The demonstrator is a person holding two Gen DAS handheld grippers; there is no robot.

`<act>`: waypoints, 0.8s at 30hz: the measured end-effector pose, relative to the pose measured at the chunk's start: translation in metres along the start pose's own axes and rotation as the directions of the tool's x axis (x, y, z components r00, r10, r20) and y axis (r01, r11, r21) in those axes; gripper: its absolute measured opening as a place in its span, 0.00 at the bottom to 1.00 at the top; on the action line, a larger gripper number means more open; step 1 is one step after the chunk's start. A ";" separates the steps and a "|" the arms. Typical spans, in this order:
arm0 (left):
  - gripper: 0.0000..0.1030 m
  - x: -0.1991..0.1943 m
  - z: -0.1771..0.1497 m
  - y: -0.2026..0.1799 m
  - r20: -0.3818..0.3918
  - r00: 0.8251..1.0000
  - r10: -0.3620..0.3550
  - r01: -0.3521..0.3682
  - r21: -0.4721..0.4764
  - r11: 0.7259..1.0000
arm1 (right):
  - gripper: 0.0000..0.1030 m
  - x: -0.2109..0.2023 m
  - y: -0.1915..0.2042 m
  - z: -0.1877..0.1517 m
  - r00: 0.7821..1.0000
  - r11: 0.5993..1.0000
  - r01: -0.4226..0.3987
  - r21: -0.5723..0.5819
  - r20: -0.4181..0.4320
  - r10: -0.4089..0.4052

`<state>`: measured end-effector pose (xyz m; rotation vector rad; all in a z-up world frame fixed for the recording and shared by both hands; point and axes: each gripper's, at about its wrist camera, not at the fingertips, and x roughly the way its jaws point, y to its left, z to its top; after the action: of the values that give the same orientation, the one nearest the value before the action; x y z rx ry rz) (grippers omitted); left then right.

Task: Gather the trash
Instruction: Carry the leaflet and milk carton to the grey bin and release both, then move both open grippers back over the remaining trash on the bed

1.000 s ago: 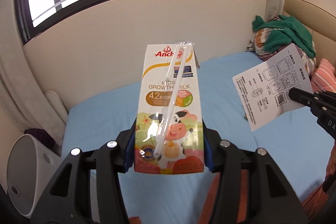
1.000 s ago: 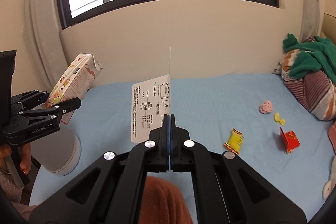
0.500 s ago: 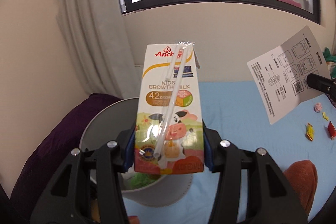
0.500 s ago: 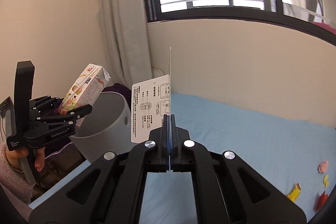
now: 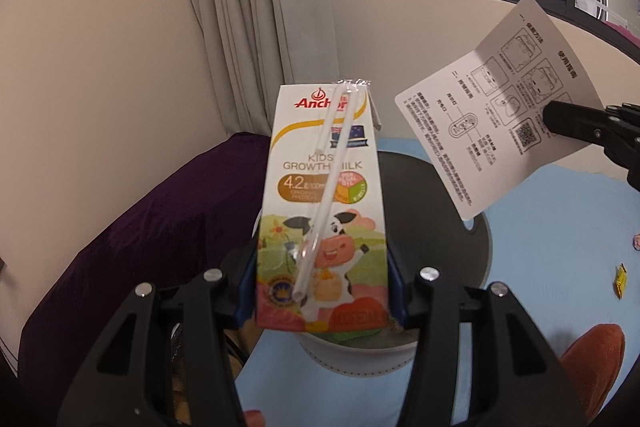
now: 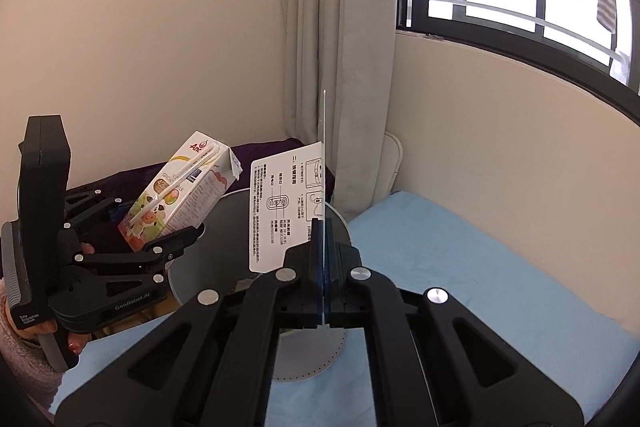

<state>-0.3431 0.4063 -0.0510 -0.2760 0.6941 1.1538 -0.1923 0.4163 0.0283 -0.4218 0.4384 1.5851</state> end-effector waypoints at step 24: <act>0.79 0.004 0.002 -0.023 -0.002 1.000 0.003 -0.002 0.070 0.998 | 0.53 -0.001 -0.040 -0.023 0.998 0.988 0.053 0.146 -0.031 -0.049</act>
<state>-0.3208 0.4015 -0.0552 -0.2171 0.7350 1.1294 -0.1519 0.4061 0.0084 -0.3402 0.5574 1.4885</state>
